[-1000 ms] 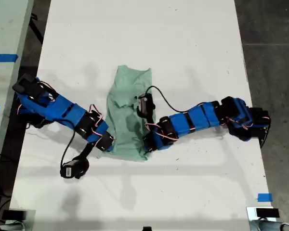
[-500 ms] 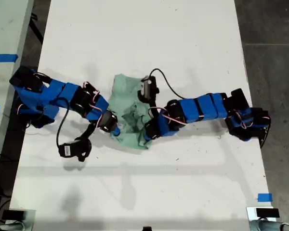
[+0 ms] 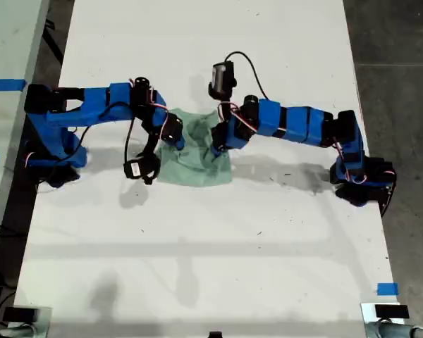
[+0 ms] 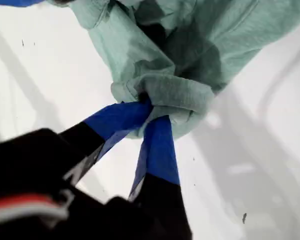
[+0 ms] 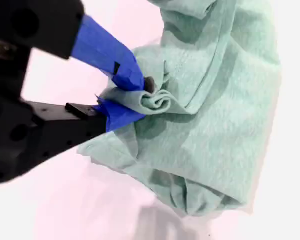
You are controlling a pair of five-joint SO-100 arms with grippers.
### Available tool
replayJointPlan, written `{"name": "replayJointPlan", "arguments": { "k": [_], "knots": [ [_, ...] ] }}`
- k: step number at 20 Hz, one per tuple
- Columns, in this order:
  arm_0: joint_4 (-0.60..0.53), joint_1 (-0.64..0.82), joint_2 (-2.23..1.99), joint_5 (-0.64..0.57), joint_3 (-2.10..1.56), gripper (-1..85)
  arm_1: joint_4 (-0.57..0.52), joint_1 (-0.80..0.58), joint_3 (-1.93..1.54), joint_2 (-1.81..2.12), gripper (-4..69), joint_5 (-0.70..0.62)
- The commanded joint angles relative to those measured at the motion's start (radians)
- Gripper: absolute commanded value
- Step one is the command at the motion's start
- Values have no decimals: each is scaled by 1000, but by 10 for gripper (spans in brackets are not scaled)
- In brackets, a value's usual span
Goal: Fold tshirt
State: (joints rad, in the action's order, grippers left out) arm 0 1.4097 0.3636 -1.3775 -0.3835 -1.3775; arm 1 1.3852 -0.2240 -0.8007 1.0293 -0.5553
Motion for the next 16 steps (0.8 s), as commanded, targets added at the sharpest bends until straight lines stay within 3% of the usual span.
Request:
{"name": "replayJointPlan", "arguments": {
  "k": [1, 2, 3, 7, 10, 12, 15, 16],
  "knots": [
    [-6, 67, -103, -25, 0, 108, 20, -52, 9, 103, 157, -8],
    [8, 103, -123, -31, -15, 248, 60, -92, 15, 114, 272, -12],
    [17, 158, -160, -40, -41, 300, 114, -150, 15, 138, 333, -18],
    [41, 463, -413, -152, -152, 346, 267, -442, -40, 339, 508, -178],
    [15, 658, -620, -236, -319, 349, 267, -627, -316, 632, 421, -276],
    [-20, 687, -724, -244, -433, 347, 267, -704, -528, 828, 376, -319],
    [-118, 601, -868, -212, -637, 235, 250, -658, -857, 1083, 343, -276],
    [-176, 558, -937, -202, -724, 142, 236, -606, -965, 1154, 335, -229]
  ]
}}
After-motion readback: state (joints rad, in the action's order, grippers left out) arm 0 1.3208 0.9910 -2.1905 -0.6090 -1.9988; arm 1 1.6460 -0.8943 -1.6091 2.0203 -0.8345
